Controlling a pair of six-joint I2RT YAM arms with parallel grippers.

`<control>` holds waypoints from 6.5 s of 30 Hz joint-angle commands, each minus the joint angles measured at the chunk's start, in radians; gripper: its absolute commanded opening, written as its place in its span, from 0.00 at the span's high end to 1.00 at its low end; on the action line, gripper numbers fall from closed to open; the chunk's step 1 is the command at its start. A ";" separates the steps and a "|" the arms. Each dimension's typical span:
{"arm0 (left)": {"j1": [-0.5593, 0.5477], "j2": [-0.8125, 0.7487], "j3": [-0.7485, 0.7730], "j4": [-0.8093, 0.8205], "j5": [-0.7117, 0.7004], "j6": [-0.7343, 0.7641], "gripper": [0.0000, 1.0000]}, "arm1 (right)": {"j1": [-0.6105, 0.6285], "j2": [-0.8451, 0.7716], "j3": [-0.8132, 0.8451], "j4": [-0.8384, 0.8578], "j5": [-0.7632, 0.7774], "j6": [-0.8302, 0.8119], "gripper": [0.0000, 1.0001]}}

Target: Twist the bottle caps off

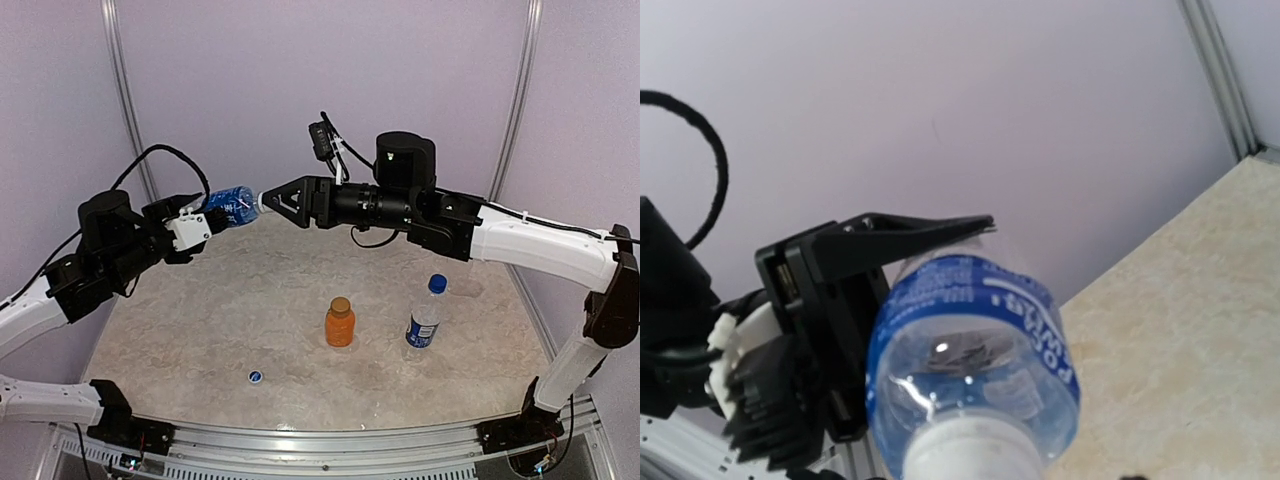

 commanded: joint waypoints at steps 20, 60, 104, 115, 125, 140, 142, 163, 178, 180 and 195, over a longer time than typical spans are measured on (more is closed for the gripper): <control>-0.017 -0.017 0.005 -0.122 0.039 -0.033 0.58 | -0.005 0.057 0.019 -0.002 -0.042 -0.028 1.00; 0.015 -0.006 0.200 -0.657 0.382 -0.479 0.60 | 0.405 -0.194 -0.249 -0.018 0.579 -1.223 0.01; -0.041 -0.019 0.042 -0.273 0.096 -0.196 0.61 | 0.017 0.033 0.038 -0.131 0.016 -0.021 0.98; -0.046 -0.040 0.156 -0.700 0.421 -0.332 0.61 | 0.156 -0.036 -0.022 -0.240 0.203 -0.692 1.00; -0.046 -0.007 0.251 -0.977 0.642 -0.348 0.62 | 0.421 -0.058 -0.093 -0.353 0.423 -1.493 1.00; -0.046 -0.005 0.232 -1.020 0.655 -0.319 0.61 | 0.533 -0.095 -0.261 -0.090 0.737 -1.871 0.99; -0.046 -0.010 0.229 -1.006 0.654 -0.332 0.62 | 0.534 -0.105 -0.290 -0.014 0.737 -1.841 0.74; -0.039 -0.022 0.221 -0.978 0.640 -0.363 0.62 | 0.499 -0.222 -0.338 -0.006 0.587 -1.646 1.00; 0.190 -0.092 0.186 -0.592 0.495 -0.806 0.63 | 0.427 -0.114 -0.113 -0.411 0.544 -0.979 1.00; 0.272 -0.134 0.169 -0.516 0.443 -0.917 0.62 | 0.425 -0.028 -0.032 -0.542 0.510 -0.883 1.00; 0.413 -0.267 0.111 -0.518 0.519 -1.029 0.61 | 0.388 0.545 0.368 -1.054 0.416 -0.729 1.00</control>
